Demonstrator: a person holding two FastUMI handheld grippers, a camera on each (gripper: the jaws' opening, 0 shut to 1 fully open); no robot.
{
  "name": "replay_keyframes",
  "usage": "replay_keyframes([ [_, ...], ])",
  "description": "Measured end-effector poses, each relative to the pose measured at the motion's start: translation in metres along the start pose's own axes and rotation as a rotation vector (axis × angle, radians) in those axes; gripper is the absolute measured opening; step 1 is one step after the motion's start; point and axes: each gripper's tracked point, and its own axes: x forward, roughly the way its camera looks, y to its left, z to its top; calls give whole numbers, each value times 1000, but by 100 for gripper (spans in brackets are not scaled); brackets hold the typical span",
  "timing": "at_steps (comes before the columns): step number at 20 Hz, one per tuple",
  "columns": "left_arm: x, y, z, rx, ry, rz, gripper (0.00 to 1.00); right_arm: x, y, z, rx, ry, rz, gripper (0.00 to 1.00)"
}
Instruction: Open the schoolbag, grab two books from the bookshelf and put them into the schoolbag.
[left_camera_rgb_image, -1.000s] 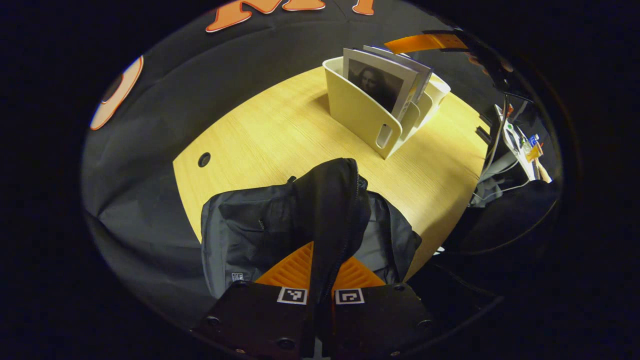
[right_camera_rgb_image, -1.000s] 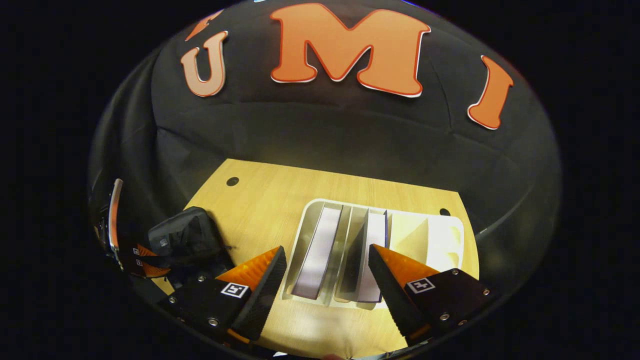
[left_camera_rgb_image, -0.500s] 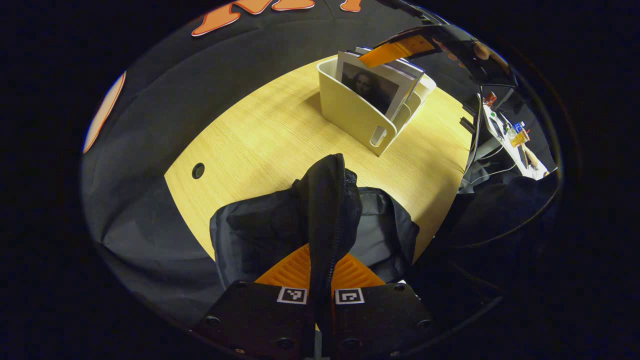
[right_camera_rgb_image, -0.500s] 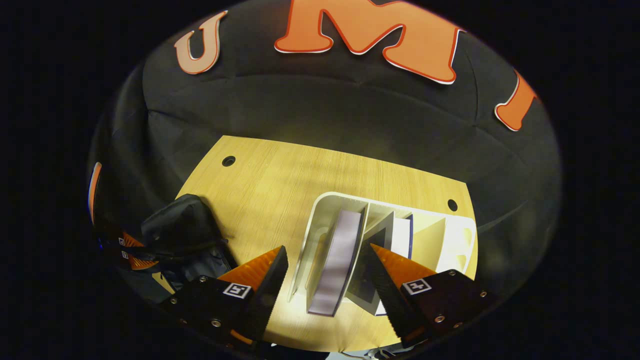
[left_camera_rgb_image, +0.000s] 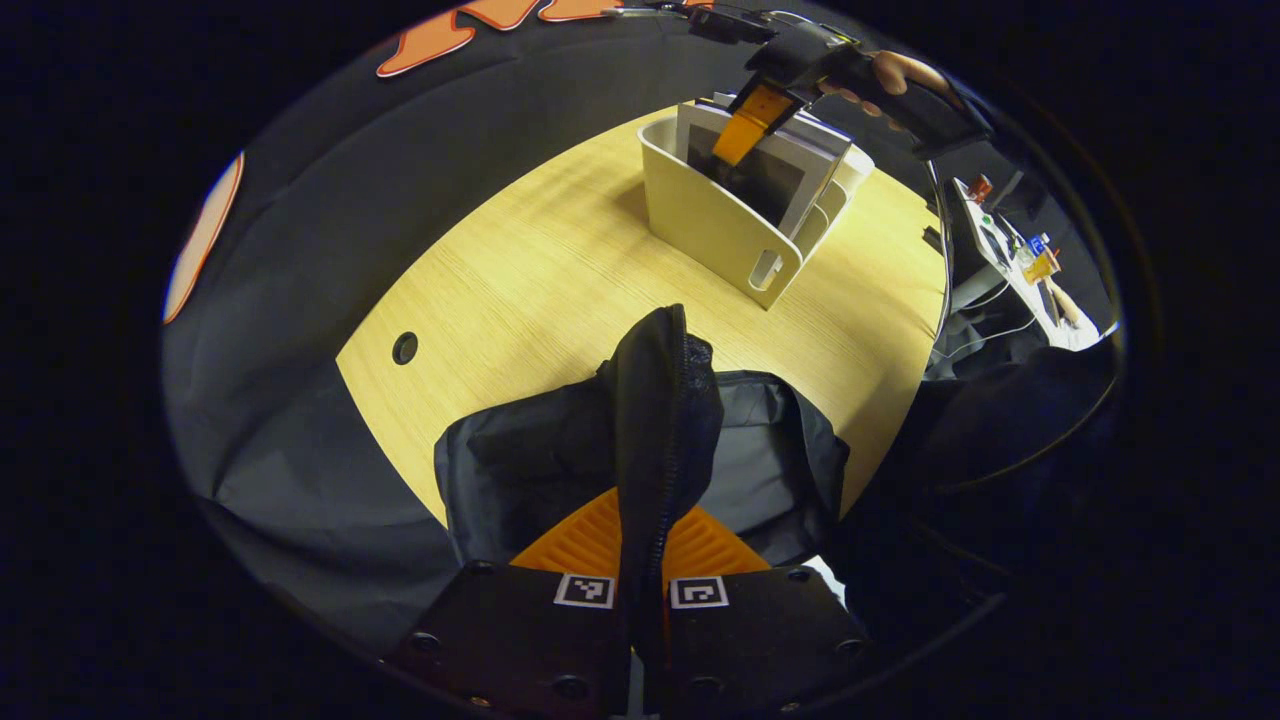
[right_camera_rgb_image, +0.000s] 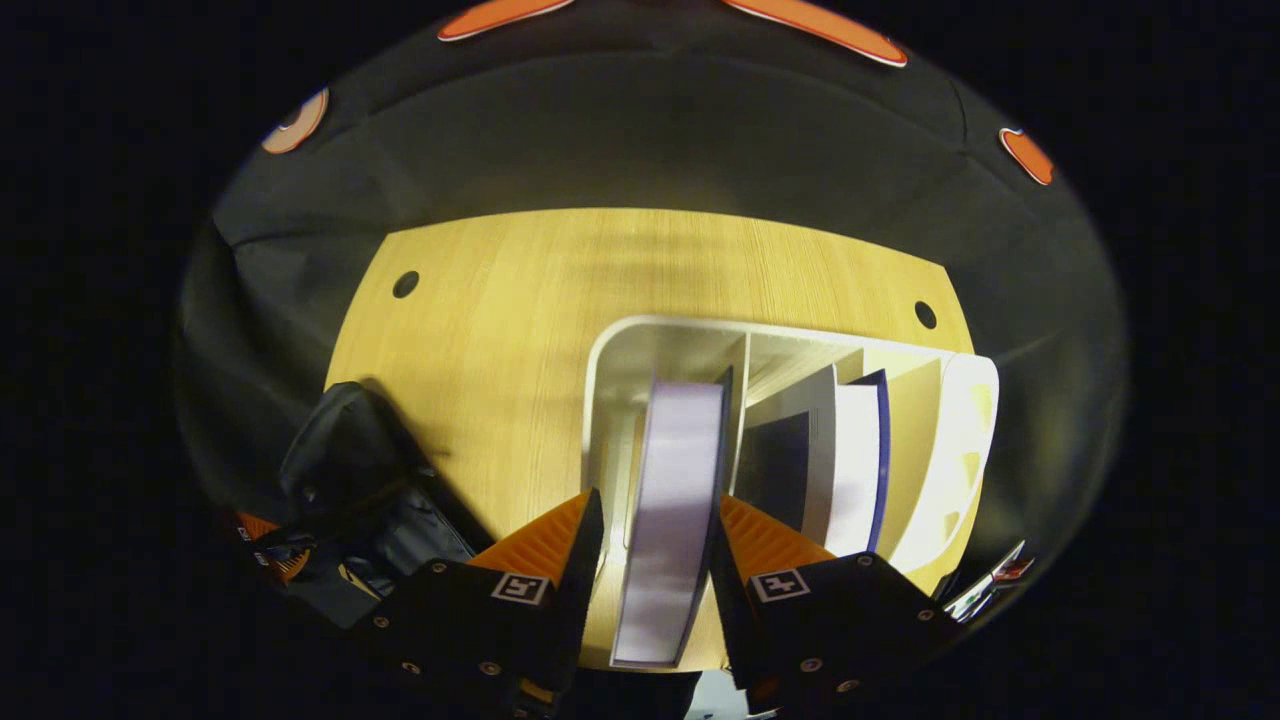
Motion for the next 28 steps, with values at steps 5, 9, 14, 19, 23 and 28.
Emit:
replay_keyframes([
  [5,3,-2,0,-9,5,3,6,10,-1,-7,62,54,-13,42],
  [9,5,-3,-1,-13,6,3,6,-1,2,-14,60,56,9,39],
  [14,14,-11,-6,-24,10,3,6,-28,-1,-42,81,34,56,39],
  [19,19,-9,-9,-21,12,29,6,-45,1,-86,97,12,89,39],
  [23,18,-10,-11,-11,21,39,6,-62,3,-119,89,-13,118,38],
  [28,19,-10,-14,-3,37,48,6,-81,-4,-154,22,-11,156,38],
])
